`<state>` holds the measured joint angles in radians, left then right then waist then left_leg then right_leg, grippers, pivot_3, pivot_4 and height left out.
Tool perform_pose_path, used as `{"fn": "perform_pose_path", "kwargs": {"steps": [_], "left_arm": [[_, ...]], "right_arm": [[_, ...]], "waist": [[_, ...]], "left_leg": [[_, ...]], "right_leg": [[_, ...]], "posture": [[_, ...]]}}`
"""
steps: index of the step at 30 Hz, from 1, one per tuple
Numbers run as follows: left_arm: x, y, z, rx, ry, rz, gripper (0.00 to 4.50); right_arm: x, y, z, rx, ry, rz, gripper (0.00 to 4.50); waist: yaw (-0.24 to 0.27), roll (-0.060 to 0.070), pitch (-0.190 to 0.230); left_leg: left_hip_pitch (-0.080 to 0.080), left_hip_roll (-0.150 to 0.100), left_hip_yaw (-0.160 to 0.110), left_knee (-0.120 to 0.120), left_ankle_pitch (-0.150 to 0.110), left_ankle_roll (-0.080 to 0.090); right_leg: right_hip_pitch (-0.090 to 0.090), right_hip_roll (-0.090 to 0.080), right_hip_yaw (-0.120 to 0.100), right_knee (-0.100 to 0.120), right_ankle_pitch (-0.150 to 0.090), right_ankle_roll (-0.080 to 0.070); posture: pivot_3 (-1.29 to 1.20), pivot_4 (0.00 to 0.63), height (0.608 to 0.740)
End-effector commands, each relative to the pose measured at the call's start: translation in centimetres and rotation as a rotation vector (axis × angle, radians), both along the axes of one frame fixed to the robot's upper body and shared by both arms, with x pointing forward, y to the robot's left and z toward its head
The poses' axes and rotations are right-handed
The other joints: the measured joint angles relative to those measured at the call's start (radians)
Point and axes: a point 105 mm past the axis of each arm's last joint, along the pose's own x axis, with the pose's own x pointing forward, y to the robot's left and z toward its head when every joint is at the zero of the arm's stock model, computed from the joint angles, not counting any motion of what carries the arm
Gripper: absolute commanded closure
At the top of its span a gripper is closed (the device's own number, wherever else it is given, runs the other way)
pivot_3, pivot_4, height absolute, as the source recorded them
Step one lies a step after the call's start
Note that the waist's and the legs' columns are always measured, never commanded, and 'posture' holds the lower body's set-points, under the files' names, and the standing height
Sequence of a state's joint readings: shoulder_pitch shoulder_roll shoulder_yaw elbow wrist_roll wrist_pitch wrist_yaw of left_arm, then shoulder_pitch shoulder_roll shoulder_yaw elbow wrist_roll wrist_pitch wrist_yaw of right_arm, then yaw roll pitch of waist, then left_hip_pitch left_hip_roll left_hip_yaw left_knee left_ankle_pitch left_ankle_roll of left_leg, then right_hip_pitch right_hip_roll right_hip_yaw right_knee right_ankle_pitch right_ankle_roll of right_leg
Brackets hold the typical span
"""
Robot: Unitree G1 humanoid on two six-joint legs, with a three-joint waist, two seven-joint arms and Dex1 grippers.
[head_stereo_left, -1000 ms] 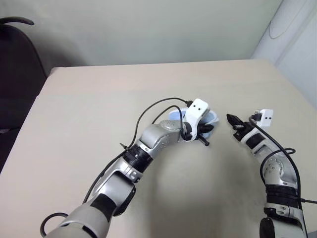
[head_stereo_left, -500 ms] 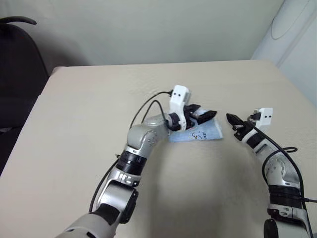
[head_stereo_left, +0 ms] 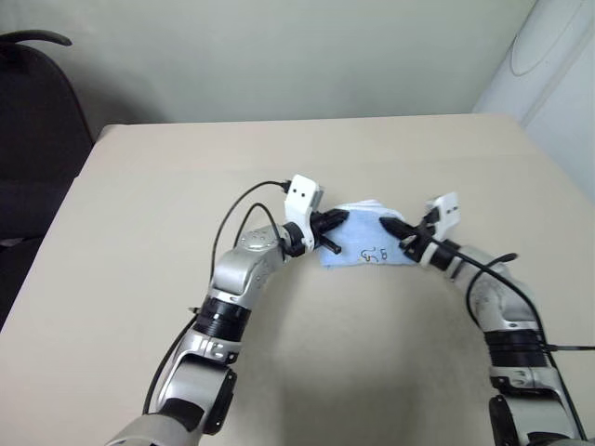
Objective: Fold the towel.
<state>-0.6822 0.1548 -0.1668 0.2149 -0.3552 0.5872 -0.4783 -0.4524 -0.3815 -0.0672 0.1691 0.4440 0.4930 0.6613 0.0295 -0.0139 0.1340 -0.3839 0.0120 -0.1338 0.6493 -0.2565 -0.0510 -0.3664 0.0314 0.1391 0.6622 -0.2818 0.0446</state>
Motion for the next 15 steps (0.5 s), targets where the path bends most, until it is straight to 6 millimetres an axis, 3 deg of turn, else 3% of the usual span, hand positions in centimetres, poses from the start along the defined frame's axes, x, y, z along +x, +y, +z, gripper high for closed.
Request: {"fn": "perform_pose_path", "kwargs": {"steps": [1, 3, 6, 10, 15], "left_arm": [[0.7, -0.1, -2.8, 0.117, 0.049, 0.033, 4.47], [1.0, 0.1, -4.2, 0.185, 0.065, 0.048, 4.47], [1.1, 0.2, -3.7, 0.149, 0.036, 0.062, 4.47], [1.2, 1.7, -0.1, -0.05, -0.048, 0.113, 4.47], [0.6, 6.6, 4.3, -0.307, -0.097, 0.248, 4.47]], "right_arm": [[1.2, -0.3, -1.6, -0.046, 0.029, -0.054, 4.5], [1.5, -0.4, -2.0, -0.056, 0.033, -0.064, 4.5], [1.4, -0.7, -1.8, -0.086, 0.0, -0.067, 4.5], [0.8, -1.7, -0.1, -0.118, -0.082, -0.082, 4.5], [-0.7, -3.2, 2.6, -0.08, -0.15, -0.081, 4.5]], "waist": [[-0.001, 0.0, 0.0], [-0.002, -0.001, -0.001], [-0.001, 0.0, -0.002], [-0.001, 0.0, -0.002], [-0.002, 0.0, -0.001]], "left_leg": [[0.0, 0.0, 0.0, 0.0, 0.0, 0.0], [0.0, 0.0, 0.001, 0.0, 0.0, 0.0], [0.002, 0.0, -0.001, 0.001, -0.004, 0.007], [0.001, 0.0, 0.0, 0.003, -0.003, 0.005], [0.0, 0.0, 0.002, 0.003, -0.002, 0.003]], "right_leg": [[-0.001, 0.0, 0.0, 0.0, 0.0, 0.0], [-0.002, -0.001, 0.001, 0.001, 0.0, 0.0], [0.004, -0.001, -0.001, 0.0, 0.0, 0.0], [0.003, -0.001, -0.001, 0.0, 0.0, 0.0], [0.002, -0.001, -0.001, 0.0, 0.0, 0.0]], "posture": [[0.0, 0.15, 0.74], [0.0, 0.15, 0.74], [0.0, 0.15, 0.74], [0.0, 0.15, 0.74], [0.0, 0.15, 0.74]]}}
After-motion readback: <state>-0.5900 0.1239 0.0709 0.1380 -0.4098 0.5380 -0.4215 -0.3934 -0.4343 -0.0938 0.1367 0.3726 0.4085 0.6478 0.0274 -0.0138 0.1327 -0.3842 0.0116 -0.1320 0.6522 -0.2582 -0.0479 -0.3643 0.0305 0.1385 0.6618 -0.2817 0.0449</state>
